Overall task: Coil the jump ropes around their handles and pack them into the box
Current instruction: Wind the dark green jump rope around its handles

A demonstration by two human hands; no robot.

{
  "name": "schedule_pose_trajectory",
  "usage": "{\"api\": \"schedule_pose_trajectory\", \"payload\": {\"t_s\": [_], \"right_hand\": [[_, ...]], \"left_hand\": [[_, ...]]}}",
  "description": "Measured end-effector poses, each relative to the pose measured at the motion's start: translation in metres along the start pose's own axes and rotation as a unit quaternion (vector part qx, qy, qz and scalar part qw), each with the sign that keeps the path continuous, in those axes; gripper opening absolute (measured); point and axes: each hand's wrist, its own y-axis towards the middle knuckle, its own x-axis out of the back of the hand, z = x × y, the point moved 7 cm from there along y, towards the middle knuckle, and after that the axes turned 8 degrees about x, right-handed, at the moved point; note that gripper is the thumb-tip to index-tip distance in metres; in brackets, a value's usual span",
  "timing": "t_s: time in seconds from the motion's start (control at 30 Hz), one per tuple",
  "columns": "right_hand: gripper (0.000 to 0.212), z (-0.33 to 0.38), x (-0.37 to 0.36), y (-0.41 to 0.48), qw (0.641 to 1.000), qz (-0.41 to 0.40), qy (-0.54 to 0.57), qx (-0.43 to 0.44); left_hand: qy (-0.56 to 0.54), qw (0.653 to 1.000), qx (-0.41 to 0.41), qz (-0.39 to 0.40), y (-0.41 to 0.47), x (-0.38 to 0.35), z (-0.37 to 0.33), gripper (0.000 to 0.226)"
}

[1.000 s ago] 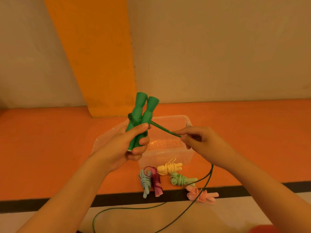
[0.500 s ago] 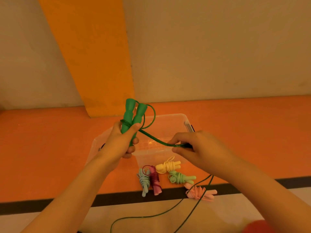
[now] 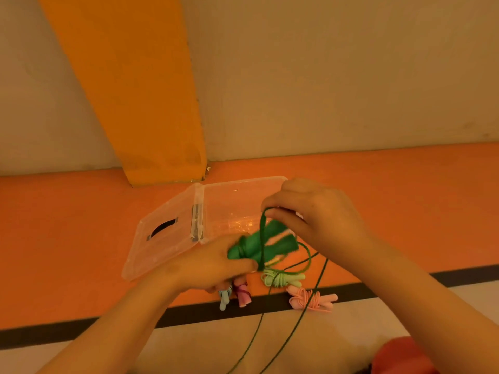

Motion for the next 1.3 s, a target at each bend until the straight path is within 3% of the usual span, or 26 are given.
{"api": "schedule_pose_trajectory", "payload": {"t_s": [0.13,0.23,0.33,0.5,0.77,0.93,1.03,1.17,1.3], "right_hand": [[0.030,-0.013,-0.022,-0.004,0.991,0.036,0.121,-0.048],[0.021,-0.014,-0.034,-0.007,0.976,0.055,0.191,-0.089],[0.008,-0.016,-0.037,-0.007,0.959,0.053,0.248,-0.127],[0.004,-0.019,-0.042,-0.007,0.929,0.042,0.306,-0.202],[0.003,-0.009,-0.051,-0.004,0.933,-0.004,0.295,-0.208],[0.002,-0.008,-0.052,-0.004,0.929,0.004,0.294,-0.224],[0.010,-0.013,-0.051,-0.004,0.896,0.015,0.363,-0.255],[0.010,-0.024,-0.051,-0.008,0.805,0.040,0.501,-0.316],[0.023,-0.033,-0.052,-0.016,0.736,0.015,0.580,-0.350]], "left_hand": [[0.037,0.994,-0.011,0.103,-0.007,-0.026,-0.005,0.018],[0.036,0.986,-0.009,0.160,-0.018,-0.032,-0.006,0.005],[0.021,0.981,-0.015,0.193,-0.028,-0.033,-0.009,0.030],[0.010,0.984,-0.034,0.172,-0.034,-0.023,-0.009,0.005],[0.001,0.994,-0.067,0.088,-0.022,-0.025,-0.003,0.056],[0.007,0.997,-0.066,0.043,-0.019,-0.022,-0.001,0.044],[-0.010,0.995,-0.085,0.047,-0.019,-0.018,-0.001,0.046],[-0.075,0.990,-0.097,0.073,-0.024,-0.013,-0.006,0.029],[-0.155,0.975,-0.158,0.025,-0.035,0.010,-0.020,0.020]]}}
